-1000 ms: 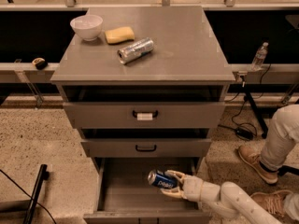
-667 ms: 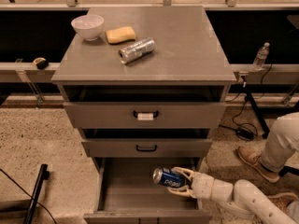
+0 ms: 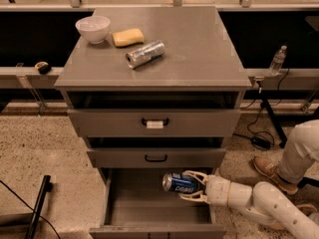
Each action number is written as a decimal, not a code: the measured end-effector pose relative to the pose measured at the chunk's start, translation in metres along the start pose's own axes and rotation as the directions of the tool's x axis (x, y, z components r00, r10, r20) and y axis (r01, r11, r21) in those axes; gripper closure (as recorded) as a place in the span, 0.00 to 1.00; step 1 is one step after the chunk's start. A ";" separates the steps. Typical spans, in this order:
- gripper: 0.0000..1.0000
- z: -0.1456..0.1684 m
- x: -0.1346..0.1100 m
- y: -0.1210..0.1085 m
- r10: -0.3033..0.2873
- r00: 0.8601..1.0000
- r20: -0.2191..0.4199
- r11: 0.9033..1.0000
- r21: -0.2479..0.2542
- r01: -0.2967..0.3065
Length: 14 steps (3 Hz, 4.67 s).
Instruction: Pick pepsi can from bottom drawer and place on counter
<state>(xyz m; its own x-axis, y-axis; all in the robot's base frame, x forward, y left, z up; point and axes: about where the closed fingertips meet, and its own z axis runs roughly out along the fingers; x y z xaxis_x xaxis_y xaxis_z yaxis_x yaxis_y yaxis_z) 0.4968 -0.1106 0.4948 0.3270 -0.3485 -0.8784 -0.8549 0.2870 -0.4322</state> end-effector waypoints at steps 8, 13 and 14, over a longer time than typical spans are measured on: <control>1.00 -0.022 -0.371 -0.260 -0.567 0.751 -0.338 0.819 -0.134 0.559; 1.00 -0.024 -0.280 -0.341 0.054 0.868 -0.493 0.998 -0.007 -0.066; 1.00 -0.012 -0.269 -0.346 0.120 0.886 -0.448 0.993 0.039 -0.114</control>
Offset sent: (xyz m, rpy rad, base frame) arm -0.0490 -0.0138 0.2741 -0.1816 -0.5180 0.1318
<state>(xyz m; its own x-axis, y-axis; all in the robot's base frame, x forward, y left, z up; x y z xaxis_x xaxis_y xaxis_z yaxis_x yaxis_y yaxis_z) 0.7000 -0.1266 0.8828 0.0070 -0.6742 -0.7385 -0.8704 0.3595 -0.3365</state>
